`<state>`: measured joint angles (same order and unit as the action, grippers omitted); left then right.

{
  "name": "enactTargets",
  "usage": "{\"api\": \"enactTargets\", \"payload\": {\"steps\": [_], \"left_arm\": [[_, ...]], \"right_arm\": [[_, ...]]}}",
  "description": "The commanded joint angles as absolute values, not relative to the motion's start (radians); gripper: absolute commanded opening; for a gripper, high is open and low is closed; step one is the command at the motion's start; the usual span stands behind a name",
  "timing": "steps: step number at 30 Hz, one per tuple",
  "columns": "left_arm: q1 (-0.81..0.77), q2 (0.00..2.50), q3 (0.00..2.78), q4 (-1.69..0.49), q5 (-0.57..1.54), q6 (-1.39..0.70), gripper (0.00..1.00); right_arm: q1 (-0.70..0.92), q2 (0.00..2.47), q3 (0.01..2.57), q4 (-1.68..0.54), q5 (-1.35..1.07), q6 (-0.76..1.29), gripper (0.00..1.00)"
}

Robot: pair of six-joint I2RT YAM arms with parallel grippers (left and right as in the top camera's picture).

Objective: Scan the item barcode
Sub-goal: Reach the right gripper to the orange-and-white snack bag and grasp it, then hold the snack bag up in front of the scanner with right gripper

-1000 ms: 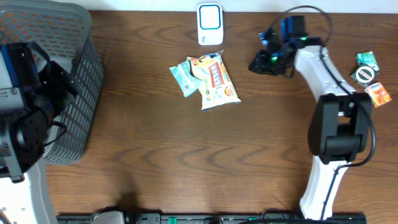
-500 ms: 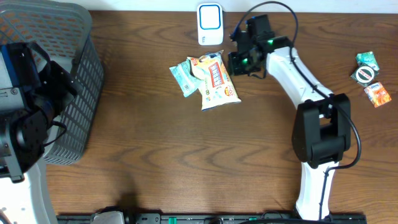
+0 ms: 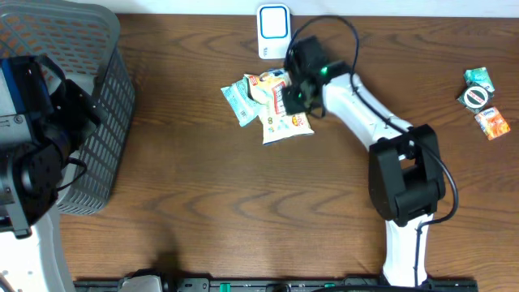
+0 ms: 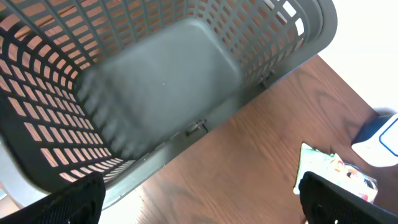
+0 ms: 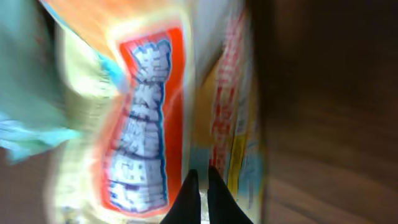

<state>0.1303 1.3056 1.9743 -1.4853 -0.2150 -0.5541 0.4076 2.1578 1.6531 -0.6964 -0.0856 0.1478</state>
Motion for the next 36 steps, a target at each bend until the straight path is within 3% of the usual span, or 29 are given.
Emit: {"api": "enactTargets", "payload": {"steps": [1, 11, 19, 29, 36], "left_arm": [[0.135, 1.306, 1.982, -1.488, -0.217, -0.563, 0.98], [0.135, 1.306, 1.982, -1.488, -0.218, -0.563, 0.98], [0.135, 1.306, 1.982, -1.488, -0.218, -0.562, 0.98], [0.135, 1.306, 1.982, -1.488, -0.218, -0.563, 0.98], [0.135, 1.306, 1.982, -1.488, -0.218, -0.563, 0.98]], "right_arm": [[0.441, 2.145, 1.537, -0.677, -0.035, 0.184, 0.01], [0.449, 1.993, 1.58, -0.865, -0.024, 0.258, 0.01], [0.453, 1.79, 1.58, -0.696, -0.024, 0.257, 0.01], [0.453, 1.969, 1.555, -0.5, -0.025, 0.27, 0.01], [0.453, 2.153, 1.555, -0.512, -0.035, 0.304, 0.01]]}}
